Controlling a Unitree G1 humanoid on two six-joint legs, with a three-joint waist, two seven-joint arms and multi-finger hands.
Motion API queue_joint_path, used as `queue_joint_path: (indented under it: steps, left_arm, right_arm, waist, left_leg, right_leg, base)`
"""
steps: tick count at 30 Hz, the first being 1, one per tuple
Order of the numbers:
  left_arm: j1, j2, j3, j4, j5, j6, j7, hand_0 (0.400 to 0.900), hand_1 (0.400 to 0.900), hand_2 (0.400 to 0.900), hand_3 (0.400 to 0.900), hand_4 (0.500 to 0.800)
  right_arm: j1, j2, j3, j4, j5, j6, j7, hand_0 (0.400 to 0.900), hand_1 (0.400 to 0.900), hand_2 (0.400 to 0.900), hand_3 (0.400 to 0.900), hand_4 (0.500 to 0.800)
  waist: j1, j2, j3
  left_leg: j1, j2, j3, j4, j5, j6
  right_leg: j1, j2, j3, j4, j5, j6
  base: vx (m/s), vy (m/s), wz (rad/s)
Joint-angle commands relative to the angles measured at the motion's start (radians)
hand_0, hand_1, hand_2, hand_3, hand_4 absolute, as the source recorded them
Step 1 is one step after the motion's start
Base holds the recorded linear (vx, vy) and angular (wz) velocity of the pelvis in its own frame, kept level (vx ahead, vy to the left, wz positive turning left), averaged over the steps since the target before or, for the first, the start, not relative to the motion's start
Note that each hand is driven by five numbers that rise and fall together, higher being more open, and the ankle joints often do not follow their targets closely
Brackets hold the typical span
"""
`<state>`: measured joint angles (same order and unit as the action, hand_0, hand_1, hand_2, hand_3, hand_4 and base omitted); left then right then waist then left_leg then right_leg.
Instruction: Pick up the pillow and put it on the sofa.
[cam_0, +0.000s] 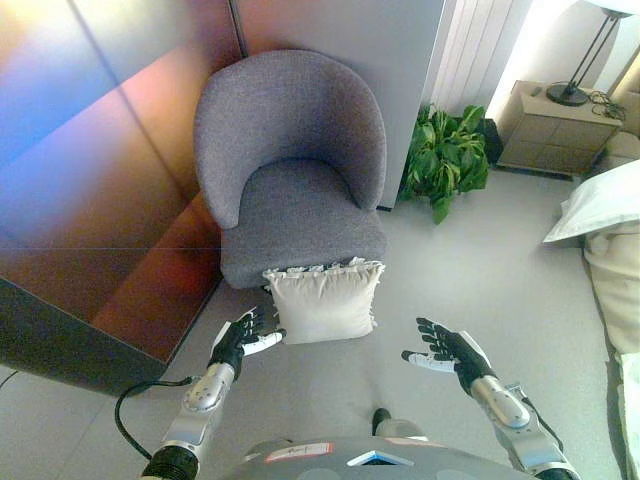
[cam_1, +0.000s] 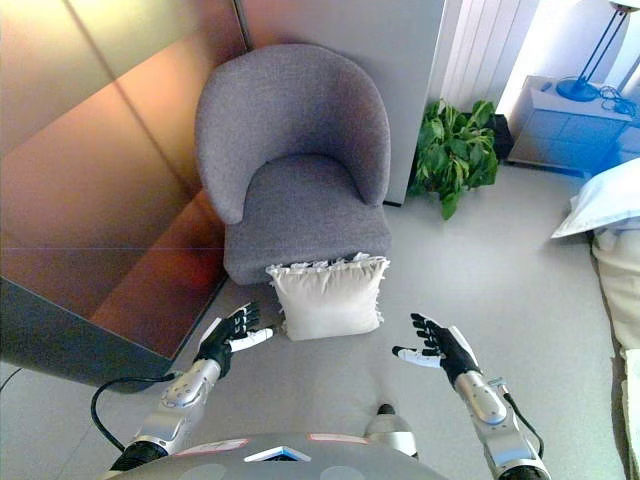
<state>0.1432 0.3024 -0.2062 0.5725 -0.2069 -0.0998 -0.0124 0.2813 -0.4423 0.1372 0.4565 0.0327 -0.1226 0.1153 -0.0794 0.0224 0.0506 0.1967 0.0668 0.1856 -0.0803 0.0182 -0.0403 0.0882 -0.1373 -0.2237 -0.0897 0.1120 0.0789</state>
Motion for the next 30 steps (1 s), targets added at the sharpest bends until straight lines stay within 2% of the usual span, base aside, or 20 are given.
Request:
queue_joint_path:
  steps: [1,21,30]
  left_arm:
    - [-0.071,0.033,0.025,-0.012,0.008,-0.073,0.002,0.9,0.9,0.9,0.9,0.8]
    - [-0.067,0.032,0.018,-0.024,-0.003,-0.069,-0.006,0.9,0.9,0.9,0.9,0.8]
    - [-0.061,0.033,0.033,-0.028,-0.014,-0.066,-0.003,0.9,0.9,0.9,0.9,0.8]
  right_arm:
    - [-0.077,-0.018,-0.001,-0.039,0.006,-0.076,-0.012,0.9,0.9,0.9,0.9,0.8]
    - [-0.073,-0.024,-0.007,-0.054,0.005,-0.072,-0.006,0.9,0.9,0.9,0.9,0.8]
    - [-0.076,-0.032,-0.014,-0.062,-0.001,-0.072,-0.009,0.9,0.9,0.9,0.9,0.8]
  waist:
    - [-0.004,-0.046,-0.03]
    - [-0.008,-0.043,-0.021]
    - [-0.007,-0.042,-0.013]
  left_leg:
    - [-0.081,-0.018,-0.006,0.076,-0.048,-0.002]
    - [-0.081,-0.011,-0.008,0.084,-0.053,-0.005]
    - [-0.092,-0.001,-0.016,0.091,-0.049,-0.012]
  right_leg:
    - [0.038,-0.014,-0.021,0.03,-0.06,0.051]
    - [0.038,-0.01,-0.016,0.036,-0.068,0.047]
    - [0.031,0.001,-0.014,0.041,-0.076,0.04]
  base:
    - [0.0,0.0,0.0]
    - [0.0,0.0,0.0]
    - [0.01,-0.021,0.02]
